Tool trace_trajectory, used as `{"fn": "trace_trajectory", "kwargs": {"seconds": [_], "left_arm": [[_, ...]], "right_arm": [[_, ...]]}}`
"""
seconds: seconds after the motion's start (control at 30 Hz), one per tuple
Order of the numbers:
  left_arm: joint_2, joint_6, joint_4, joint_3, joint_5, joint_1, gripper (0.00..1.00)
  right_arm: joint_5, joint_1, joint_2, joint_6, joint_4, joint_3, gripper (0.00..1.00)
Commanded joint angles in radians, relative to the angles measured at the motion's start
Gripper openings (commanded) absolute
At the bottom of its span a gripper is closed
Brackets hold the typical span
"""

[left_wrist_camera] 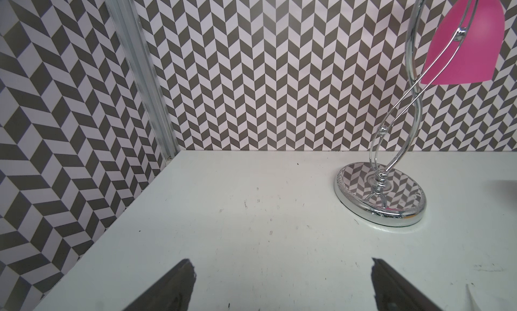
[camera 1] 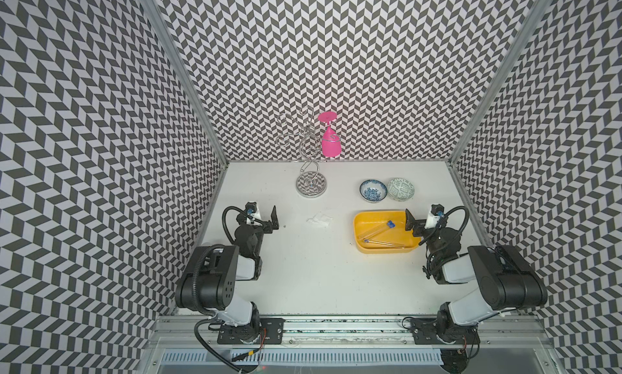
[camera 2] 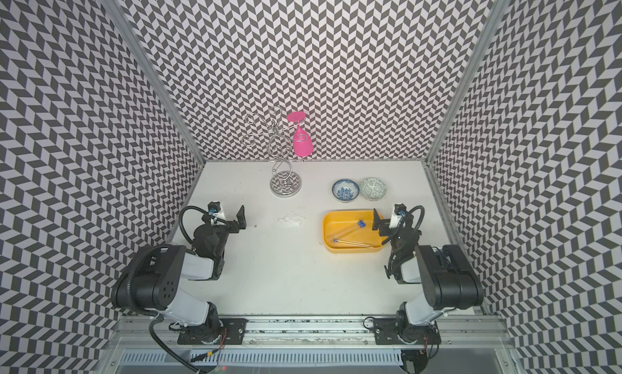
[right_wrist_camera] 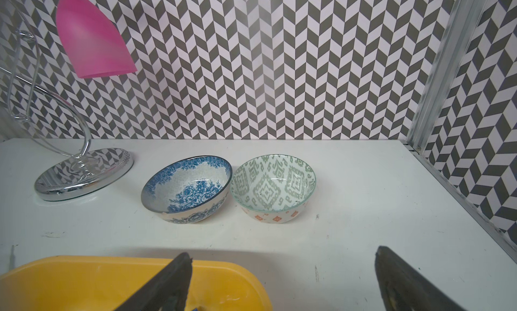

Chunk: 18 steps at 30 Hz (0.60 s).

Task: Wipe the exteriors of test tubes
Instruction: Reset both arms

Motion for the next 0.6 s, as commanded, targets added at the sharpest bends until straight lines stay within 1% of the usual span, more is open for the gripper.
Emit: {"fn": "trace_trajectory", "kwargs": {"seconds": [0.0, 0.17, 0.37, 0.57], "left_arm": [[0.003, 0.012, 0.009, 0.011, 0.012, -0.006, 1.0], [0.003, 0.012, 0.009, 0.011, 0.012, -0.006, 1.0], [0.022, 0.017, -0.032, 0.042, 0.015, -0.011, 1.0], [0.0, 0.014, -0.002, 0.014, 0.015, -0.009, 1.0]], "right_arm": [[0.016, 0.003, 0.01, 0.007, 0.057, 0.012, 0.99], [0.016, 0.004, 0.01, 0.006, 0.056, 0.012, 0.99], [0.016, 0.004, 0.01, 0.006, 0.057, 0.012, 0.99], [0.016, 0.003, 0.01, 0.006, 0.057, 0.012, 1.0]]}}
